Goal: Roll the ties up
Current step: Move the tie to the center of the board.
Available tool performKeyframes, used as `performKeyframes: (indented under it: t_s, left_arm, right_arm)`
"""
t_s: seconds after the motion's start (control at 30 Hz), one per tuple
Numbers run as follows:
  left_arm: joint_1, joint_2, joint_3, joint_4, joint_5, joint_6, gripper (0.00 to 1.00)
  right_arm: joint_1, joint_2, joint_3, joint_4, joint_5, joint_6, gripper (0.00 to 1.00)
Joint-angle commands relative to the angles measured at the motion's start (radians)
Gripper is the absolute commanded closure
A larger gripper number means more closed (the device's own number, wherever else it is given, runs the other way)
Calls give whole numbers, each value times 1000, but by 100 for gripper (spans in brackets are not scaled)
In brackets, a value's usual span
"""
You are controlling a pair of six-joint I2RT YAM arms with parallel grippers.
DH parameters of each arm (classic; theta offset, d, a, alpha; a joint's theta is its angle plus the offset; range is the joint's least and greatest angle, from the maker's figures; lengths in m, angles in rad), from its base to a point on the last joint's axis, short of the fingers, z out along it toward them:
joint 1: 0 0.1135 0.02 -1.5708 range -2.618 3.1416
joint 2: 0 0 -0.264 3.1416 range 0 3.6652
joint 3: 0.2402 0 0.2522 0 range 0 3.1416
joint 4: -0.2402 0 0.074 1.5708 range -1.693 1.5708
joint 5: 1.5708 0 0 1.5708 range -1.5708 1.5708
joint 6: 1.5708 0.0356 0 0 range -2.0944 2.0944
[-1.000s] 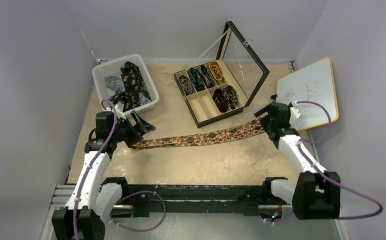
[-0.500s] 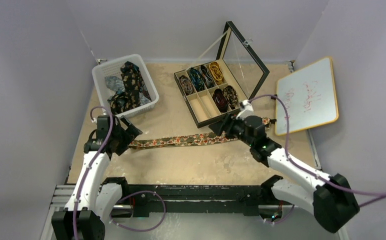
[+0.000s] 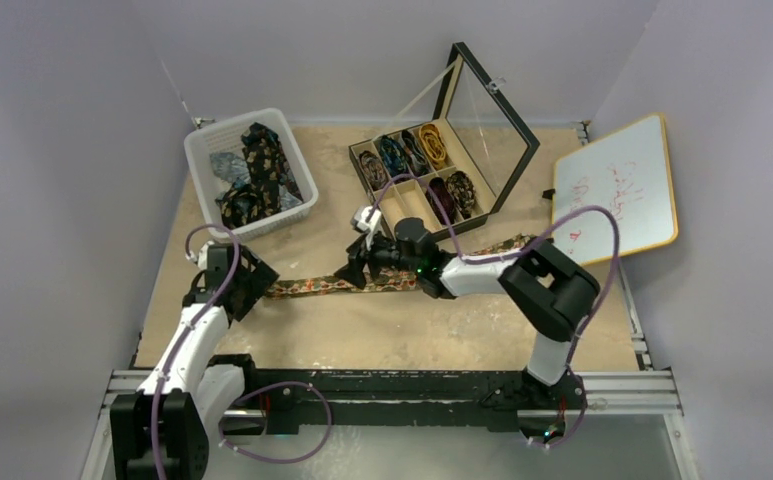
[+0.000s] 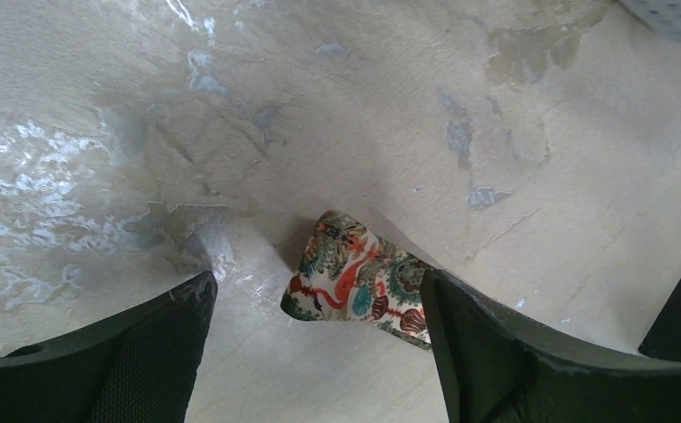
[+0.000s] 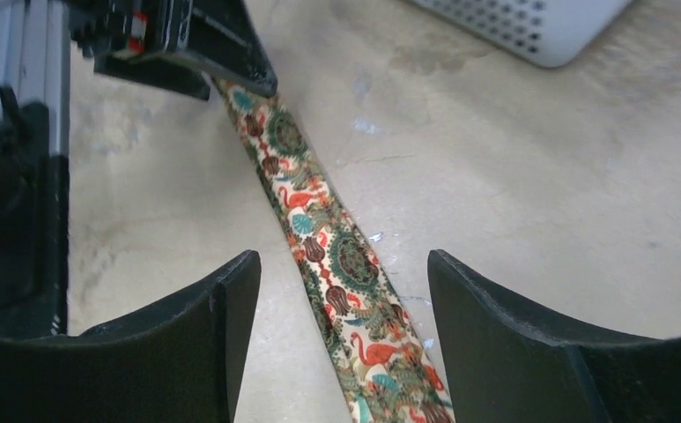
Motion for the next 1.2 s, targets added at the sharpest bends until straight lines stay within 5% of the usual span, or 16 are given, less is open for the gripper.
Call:
performKeyframes:
  t_s: [0.0,0.17,0.5,0.77,1.0,1.17]
  left_arm:
    - [7,-3,-54,125,38,7,18]
    - [6,0,-76,149,77,17,26]
    - [7,41,-56,139,54,13,47]
    - [7,72,-41,158,66,32,66]
    - [8,82,-19,147,71,54,98]
    - [8,93,6,119,68,57,100]
  right_arm:
    - [12,92,102,64,-126,-174,29]
    - [12,115,131,-94,-90,-166,30]
    - [9,103,154,-421,243,23,23]
    - [8,144,195,-566,278,74,22]
    - [10,52,36,-563,262,235,26]
    - [12,-16,-74,-573,188,356,29]
